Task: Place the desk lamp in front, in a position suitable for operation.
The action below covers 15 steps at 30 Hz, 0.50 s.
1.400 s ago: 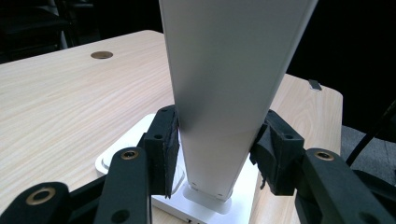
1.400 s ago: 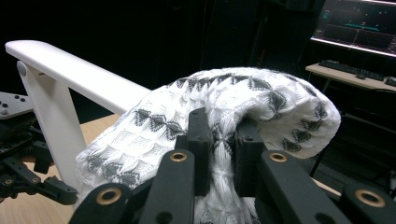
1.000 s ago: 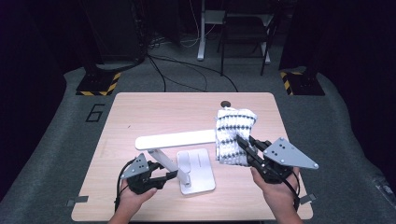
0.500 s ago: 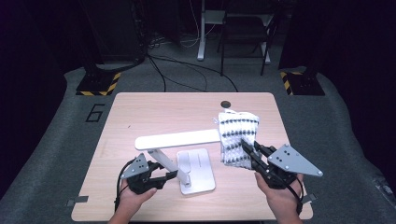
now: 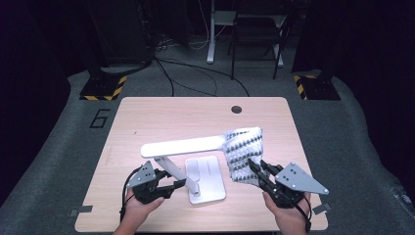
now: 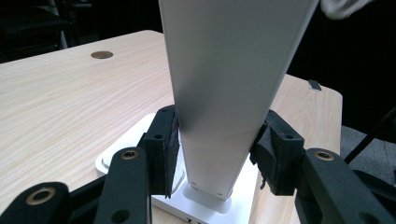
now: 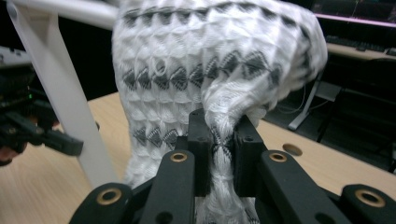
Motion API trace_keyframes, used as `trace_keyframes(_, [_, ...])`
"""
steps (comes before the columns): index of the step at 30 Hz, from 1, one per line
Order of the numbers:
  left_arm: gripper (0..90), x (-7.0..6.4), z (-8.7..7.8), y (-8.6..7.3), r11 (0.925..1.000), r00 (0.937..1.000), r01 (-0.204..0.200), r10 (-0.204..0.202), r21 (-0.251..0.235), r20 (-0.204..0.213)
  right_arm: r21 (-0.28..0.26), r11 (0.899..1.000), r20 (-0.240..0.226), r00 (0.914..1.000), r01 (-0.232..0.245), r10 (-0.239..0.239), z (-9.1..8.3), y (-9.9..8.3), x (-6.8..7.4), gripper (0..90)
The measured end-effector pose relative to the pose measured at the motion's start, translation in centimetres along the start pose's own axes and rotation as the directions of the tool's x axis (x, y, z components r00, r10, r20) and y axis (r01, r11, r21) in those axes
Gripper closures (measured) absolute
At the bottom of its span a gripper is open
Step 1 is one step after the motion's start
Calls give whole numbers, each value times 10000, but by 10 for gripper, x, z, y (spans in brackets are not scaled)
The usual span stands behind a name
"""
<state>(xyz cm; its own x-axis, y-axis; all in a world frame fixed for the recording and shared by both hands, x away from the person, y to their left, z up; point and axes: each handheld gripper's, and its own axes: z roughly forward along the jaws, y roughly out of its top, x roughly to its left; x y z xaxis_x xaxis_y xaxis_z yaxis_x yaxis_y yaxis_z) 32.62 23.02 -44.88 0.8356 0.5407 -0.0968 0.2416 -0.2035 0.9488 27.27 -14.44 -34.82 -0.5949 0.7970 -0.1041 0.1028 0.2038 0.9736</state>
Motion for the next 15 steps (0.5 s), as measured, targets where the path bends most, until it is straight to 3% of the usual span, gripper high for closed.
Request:
trace_keyframes(7, [536,0,1,0,10000,10000,-32,32,-48,61,89,9995,-297,9991,-309,311,5,-15,2,805])
trace_keyframes(15, [537,1,1,0,10000,10000,-43,43,-57,73,73,9997,-274,9993,-233,235,5,-28,7,805])
